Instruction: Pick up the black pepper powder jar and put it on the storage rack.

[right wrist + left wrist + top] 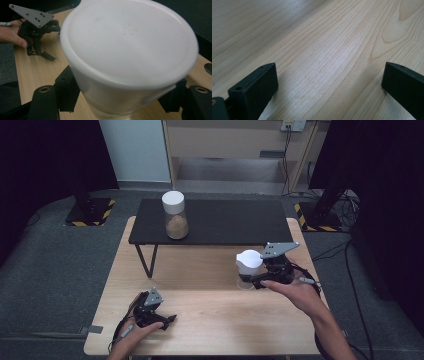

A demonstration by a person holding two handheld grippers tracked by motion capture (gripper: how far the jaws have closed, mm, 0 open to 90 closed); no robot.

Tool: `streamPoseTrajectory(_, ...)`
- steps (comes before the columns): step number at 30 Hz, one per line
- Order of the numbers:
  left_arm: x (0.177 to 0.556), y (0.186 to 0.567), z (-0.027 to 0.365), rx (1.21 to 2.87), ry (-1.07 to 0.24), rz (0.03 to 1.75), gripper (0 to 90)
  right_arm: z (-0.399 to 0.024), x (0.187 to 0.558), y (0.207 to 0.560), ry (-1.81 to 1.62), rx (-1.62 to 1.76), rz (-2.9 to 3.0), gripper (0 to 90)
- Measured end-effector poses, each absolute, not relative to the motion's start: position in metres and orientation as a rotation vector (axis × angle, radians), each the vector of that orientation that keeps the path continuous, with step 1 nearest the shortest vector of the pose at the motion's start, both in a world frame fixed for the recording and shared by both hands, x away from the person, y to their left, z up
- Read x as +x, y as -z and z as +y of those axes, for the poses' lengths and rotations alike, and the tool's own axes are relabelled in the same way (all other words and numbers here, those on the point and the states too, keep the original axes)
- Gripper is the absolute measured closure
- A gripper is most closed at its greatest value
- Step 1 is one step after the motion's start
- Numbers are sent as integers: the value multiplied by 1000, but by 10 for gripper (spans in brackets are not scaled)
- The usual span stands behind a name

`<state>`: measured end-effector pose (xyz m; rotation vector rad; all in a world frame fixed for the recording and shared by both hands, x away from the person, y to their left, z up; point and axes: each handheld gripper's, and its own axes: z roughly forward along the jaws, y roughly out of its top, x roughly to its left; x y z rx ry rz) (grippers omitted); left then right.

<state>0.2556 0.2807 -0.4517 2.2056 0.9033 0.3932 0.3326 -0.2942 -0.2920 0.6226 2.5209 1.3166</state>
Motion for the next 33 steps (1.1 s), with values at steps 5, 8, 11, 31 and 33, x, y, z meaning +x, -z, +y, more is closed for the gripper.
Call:
streamPoseTrajectory(5, 256, 452, 281, 2206, -393, 903, 0, -293, 332, 284, -1331, 620, 2513, 315)
streamPoseTrajectory(8, 256, 452, 281, 2206, -393, 904, 0, -292, 332, 278, -1326, 613, 2512, 315)
streamPoseTrajectory(11, 256, 452, 281, 2206, -393, 904, 0, -292, 333, 274, -1324, 614, 2514, 315)
streamPoseTrajectory(31, 256, 452, 281, 2206, -393, 904, 0, -293, 339, 243, -1348, 600, 2501, 315)
streamPoseTrajectory(33, 256, 452, 281, 2206, -393, 903, 0, -293, 340, 240, -1346, 601, 2501, 315)
